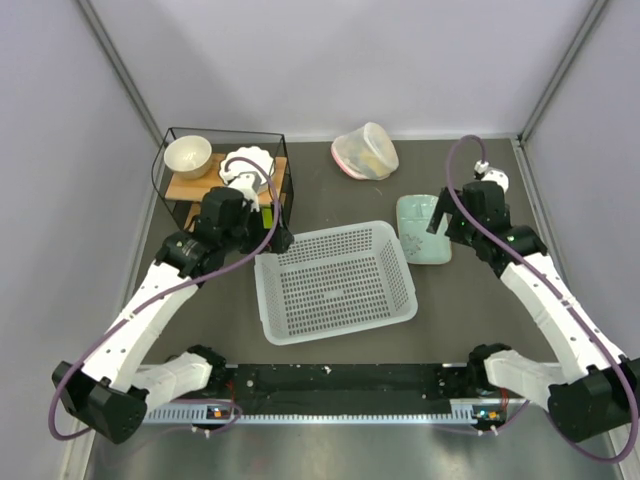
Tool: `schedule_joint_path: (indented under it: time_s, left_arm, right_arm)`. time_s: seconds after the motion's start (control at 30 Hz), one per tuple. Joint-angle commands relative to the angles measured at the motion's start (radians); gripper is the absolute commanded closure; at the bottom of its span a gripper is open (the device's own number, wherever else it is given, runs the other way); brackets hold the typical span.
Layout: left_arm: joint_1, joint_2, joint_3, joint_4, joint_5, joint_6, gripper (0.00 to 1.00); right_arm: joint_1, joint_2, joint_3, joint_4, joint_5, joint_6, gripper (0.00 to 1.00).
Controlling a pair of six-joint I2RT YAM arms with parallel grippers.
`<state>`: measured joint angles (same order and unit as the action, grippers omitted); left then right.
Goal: Unzip the laundry bag and remove the bra
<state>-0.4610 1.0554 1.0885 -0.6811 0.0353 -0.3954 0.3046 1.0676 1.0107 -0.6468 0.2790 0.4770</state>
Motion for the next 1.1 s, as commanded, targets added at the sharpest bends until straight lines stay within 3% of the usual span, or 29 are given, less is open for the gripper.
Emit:
schedule_joint_path:
  time_s: [0.0, 0.13, 0.4, 0.67, 0.87, 1.07]
  left_arm:
    - [-0.004, -0.020, 0.010, 0.022, 0.000, -0.010, 0.01]
    - [-0.021, 0.046, 0.047, -0.069, -0.003, 0.006, 0.01]
    - [-0.149, 0.066, 0.014, -0.028, -0.021, -0.049, 0.01]
    - [-0.173, 0.066, 0.027, 0.002, -0.026, -0.063, 0.01]
    - [-0.174, 0.112, 0.079, 0.011, 0.072, -0.059, 0.01]
    - [-0.176, 0.104, 0.022, 0.087, 0.133, -0.092, 0.01]
  right_arm:
    - [-0.002, -0.044, -0.012, 0.029, 0.005, 0.011, 0.01]
    - [-0.001, -0.044, -0.015, 0.033, -0.018, 0.002, 0.01]
    - [0.033, 0.113, 0.144, 0.116, -0.038, -0.043, 0.01]
    - [0.048, 0.538, 0.529, 0.180, -0.079, -0.123, 0.01]
    - [0.054, 0.822, 0.830, 0.177, -0.150, -0.161, 0.01]
    - [0.057, 1.090, 1.090, 0.200, -0.230, -0.213, 0.01]
